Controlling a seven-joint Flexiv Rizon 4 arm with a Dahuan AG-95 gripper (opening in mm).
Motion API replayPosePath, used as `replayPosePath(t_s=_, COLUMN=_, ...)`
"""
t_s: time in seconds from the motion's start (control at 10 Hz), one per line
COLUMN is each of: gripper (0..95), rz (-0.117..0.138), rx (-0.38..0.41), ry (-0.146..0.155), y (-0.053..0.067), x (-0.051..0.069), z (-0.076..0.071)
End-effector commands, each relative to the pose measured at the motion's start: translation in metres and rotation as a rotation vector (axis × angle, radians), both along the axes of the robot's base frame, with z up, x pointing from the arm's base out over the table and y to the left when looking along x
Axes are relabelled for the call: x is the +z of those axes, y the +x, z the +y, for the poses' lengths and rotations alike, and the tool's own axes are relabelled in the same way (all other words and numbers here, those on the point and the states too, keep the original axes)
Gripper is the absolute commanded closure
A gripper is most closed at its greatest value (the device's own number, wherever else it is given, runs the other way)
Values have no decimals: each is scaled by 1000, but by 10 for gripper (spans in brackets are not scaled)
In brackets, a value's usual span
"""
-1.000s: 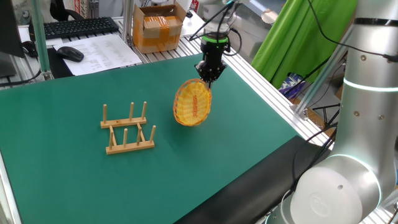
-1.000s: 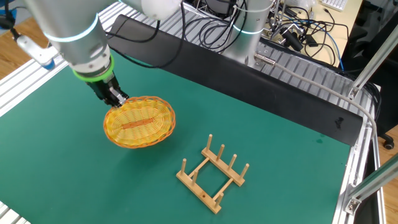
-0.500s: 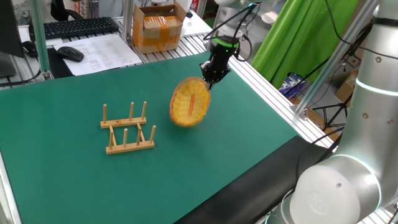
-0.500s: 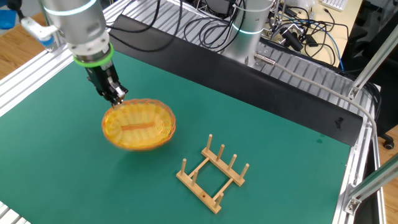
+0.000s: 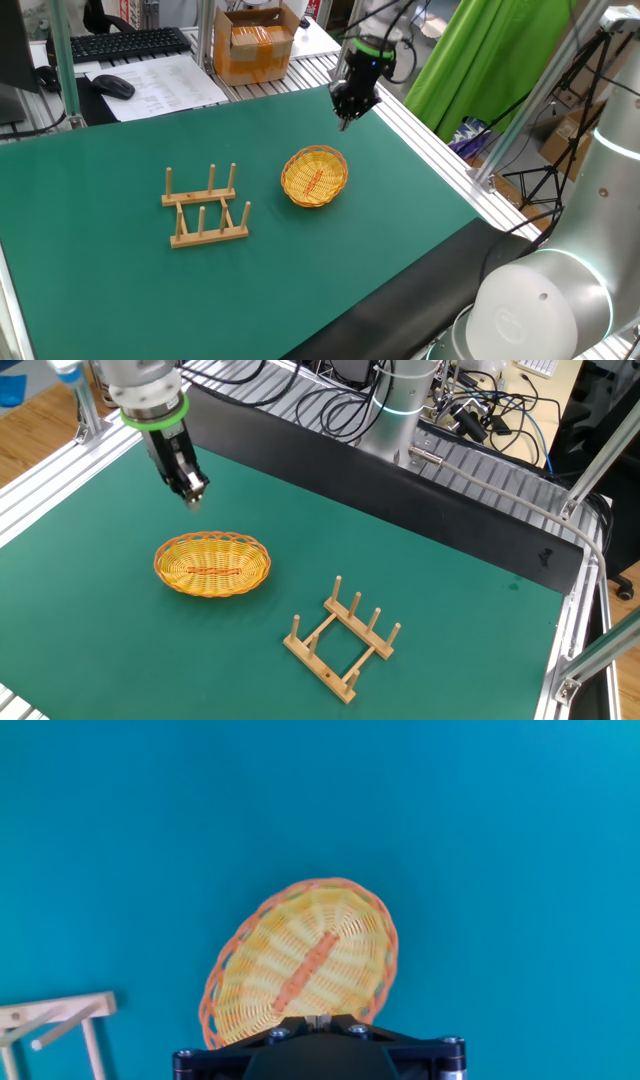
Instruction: Put the dish on the dish rack
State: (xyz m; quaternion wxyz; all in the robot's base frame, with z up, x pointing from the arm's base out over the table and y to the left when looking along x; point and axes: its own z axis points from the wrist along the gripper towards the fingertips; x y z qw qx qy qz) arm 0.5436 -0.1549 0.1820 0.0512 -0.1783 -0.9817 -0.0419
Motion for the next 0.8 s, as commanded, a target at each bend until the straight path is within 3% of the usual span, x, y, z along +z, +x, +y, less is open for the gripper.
replayPosePath(t_s=0.1, gripper=760, rz=20, rx=104, ry=-56, y=0, x=1, z=-4)
replayPosePath(t_s=0.2, gripper=570, rz=19, rx=94, ry=-61, y=1, x=-2, z=-10)
replayPosePath(t_s=0.6, gripper=570, rz=20, rx=-5, ry=-75, y=-2, x=-12, z=-23)
replayPosePath(t_s=0.8, gripper=570, rz=2, rx=-4, ry=-70, y=-10, x=-25, z=-30)
